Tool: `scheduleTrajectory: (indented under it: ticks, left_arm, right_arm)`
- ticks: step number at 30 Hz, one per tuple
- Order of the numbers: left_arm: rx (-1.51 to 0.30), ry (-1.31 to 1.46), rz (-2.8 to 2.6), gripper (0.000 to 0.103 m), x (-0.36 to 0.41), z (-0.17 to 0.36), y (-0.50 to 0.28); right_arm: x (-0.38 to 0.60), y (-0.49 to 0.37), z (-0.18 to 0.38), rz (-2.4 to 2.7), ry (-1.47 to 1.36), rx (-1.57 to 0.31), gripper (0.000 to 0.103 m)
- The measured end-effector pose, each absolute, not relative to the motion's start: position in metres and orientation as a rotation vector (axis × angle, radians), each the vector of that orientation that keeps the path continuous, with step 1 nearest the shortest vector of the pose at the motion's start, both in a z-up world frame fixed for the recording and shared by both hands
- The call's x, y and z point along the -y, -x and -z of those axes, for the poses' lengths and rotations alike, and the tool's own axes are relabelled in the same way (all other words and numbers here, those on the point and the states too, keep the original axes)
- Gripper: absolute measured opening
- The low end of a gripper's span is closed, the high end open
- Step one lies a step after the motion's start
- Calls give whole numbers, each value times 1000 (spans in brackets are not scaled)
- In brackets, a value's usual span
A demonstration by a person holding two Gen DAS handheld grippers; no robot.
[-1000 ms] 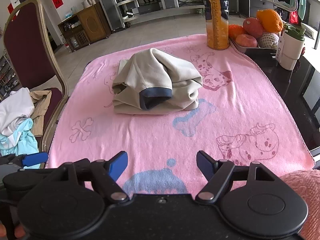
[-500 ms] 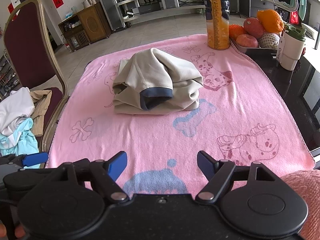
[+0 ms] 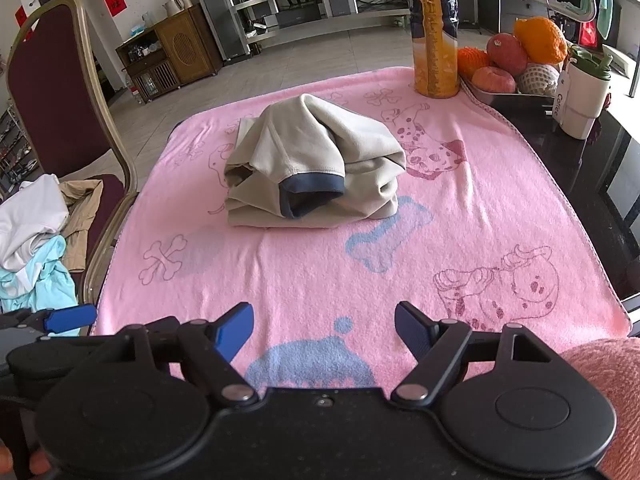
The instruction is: Fold clothes
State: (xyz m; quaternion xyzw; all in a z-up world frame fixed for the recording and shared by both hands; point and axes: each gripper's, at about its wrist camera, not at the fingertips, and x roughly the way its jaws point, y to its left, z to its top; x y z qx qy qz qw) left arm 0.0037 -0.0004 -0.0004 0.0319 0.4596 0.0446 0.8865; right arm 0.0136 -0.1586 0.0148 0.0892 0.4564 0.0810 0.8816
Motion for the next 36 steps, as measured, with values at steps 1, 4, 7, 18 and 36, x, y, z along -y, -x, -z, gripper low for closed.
scheduleTrajectory:
  ticks: [1, 4, 7, 18, 36]
  left_arm:
    - [-956, -67, -92, 95, 0, 1, -4]
    - [-957, -67, -92, 95, 0, 1, -3]
    - [-959, -68, -91, 95, 0, 2, -3]
    - [-938, -63, -118, 95, -11, -8, -10]
    - [-933, 116, -183, 84, -73, 8, -76]
  right_arm:
    - [159, -14, -15, -168, -186, -951, 77]
    - [159, -14, -14, -166, -187, -952, 77]
    - [159, -14, -14, -165, -187, -952, 77]
    - [157, -21, -27, -175, -164, -913, 77]
    - [103, -130, -56, -356, 39, -806, 79]
